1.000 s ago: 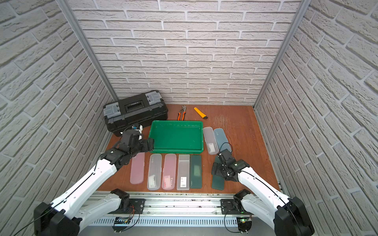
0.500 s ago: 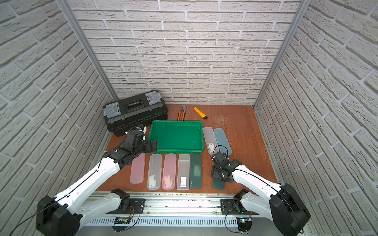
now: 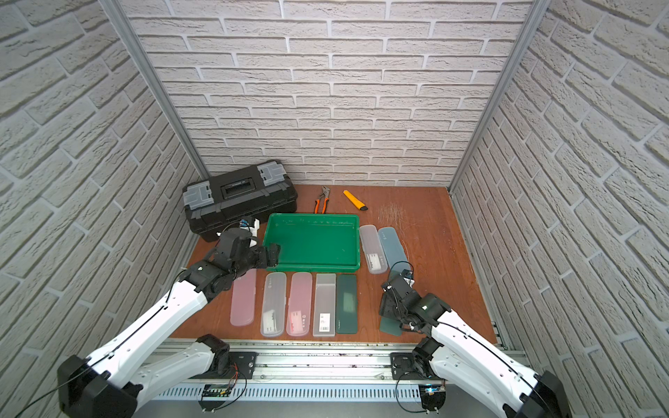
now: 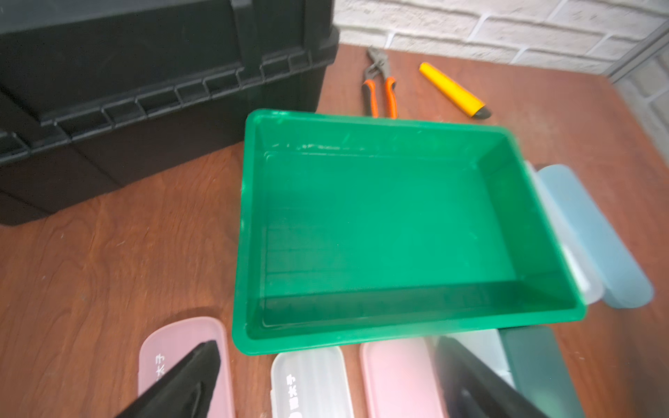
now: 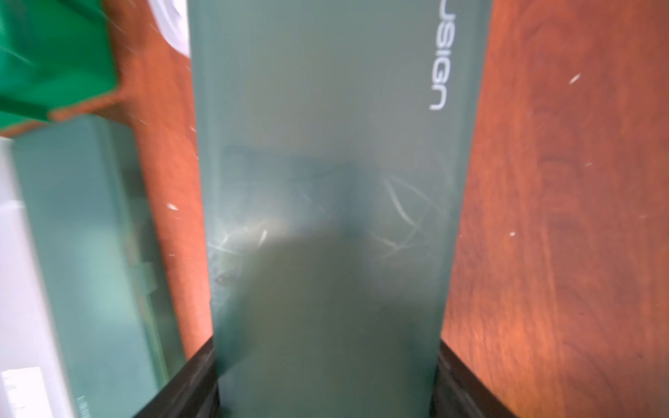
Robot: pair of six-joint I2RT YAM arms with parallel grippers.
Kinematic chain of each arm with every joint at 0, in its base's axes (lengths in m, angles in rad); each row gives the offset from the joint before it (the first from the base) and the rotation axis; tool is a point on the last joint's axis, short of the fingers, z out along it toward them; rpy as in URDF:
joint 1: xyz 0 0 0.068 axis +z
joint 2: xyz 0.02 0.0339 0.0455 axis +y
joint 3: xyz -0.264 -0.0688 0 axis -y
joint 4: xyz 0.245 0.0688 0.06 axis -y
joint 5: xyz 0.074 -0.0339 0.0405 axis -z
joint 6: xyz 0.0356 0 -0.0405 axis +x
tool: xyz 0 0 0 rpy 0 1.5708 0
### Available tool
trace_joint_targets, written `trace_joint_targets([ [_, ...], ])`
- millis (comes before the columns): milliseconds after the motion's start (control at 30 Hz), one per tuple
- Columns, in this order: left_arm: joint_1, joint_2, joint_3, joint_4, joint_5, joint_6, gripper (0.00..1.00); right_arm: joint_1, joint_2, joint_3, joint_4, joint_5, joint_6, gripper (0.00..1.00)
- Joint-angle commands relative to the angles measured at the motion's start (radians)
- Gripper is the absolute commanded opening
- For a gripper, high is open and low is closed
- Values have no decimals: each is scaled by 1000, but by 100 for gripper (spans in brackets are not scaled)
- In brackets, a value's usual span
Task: Put the pencil case into the storage box
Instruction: Pick up the pencil case from the center of the board, then place the pencil case at the storage box.
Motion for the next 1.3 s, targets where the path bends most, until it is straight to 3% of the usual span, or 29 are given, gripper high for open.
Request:
trace_joint_targets([
  [0, -6, 5, 50, 78, 121, -6, 98, 9, -29, 76, -41, 56, -3, 49],
  [200, -13, 164, 239, 66, 388, 75, 98, 9, 117, 282, -20, 53, -111, 43],
  [400, 7, 278, 409, -19, 391, 182, 98, 9, 352, 555, 17, 8, -249, 44],
  [567, 53, 330, 344, 149, 714, 262, 98, 8, 574, 757, 57, -26, -333, 45],
  [767, 133, 410, 287, 302, 937, 197, 99, -7, 784, 914, 114, -35, -357, 45],
  [833, 153, 417, 298, 278, 921, 196, 98, -22, 849, 957, 142, -54, -361, 46],
  [900, 159, 410, 287, 257, 809, 195, 98, -31, 911, 1004, 151, -55, -367, 46],
  [1100, 159, 385, 285, 252, 797, 220, 98, -32, 1121, 1193, 71, -30, -384, 45],
  [1267, 159, 359, 270, 239, 735, 240, 98, -35, 1212, 1217, 85, -2, -369, 44],
])
